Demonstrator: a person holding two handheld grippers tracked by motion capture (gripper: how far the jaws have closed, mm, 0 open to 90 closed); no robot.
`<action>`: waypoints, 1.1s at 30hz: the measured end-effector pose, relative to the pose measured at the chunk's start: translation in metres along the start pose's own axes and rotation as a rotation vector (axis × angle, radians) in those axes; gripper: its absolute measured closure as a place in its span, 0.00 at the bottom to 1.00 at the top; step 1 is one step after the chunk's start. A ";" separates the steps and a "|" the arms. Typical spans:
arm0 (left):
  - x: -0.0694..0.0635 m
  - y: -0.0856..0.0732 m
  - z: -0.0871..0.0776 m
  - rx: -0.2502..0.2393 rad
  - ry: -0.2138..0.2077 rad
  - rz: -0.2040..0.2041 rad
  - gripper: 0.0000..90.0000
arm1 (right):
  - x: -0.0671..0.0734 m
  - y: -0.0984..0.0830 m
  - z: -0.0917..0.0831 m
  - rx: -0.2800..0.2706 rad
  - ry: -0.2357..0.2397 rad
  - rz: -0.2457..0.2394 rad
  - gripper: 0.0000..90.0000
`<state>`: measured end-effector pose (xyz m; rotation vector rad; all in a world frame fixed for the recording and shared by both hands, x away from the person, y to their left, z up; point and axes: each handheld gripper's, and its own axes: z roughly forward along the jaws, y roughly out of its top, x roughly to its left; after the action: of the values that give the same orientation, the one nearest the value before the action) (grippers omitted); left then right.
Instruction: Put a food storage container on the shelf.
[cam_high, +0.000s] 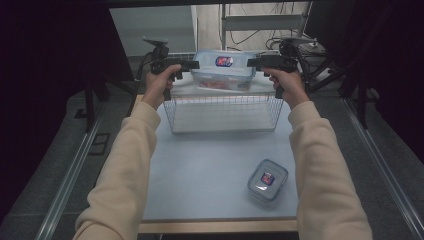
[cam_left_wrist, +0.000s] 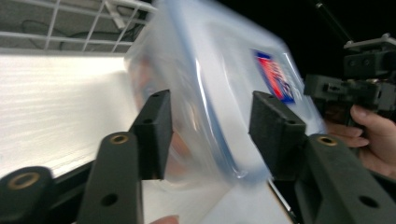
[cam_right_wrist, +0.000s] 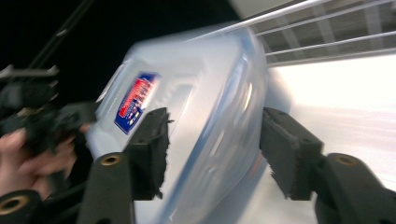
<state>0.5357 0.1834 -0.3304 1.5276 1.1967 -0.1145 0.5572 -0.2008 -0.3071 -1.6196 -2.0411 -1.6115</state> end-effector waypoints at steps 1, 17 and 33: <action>0.002 0.000 0.000 -0.007 -0.007 -0.009 0.52 | 0.000 -0.001 0.002 -0.007 -0.004 -0.007 0.48; -0.030 -0.024 -0.030 -0.031 0.057 0.201 0.41 | 0.031 -0.024 -0.034 -0.087 -0.059 -0.245 0.41; -0.072 -0.124 -0.069 -0.020 0.043 0.377 0.36 | 0.045 -0.074 -0.057 -0.013 -0.104 -0.423 0.66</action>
<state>0.3775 0.1753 -0.3445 1.7180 0.9207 0.1810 0.4535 -0.2052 -0.3032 -1.3644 -2.5690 -1.6861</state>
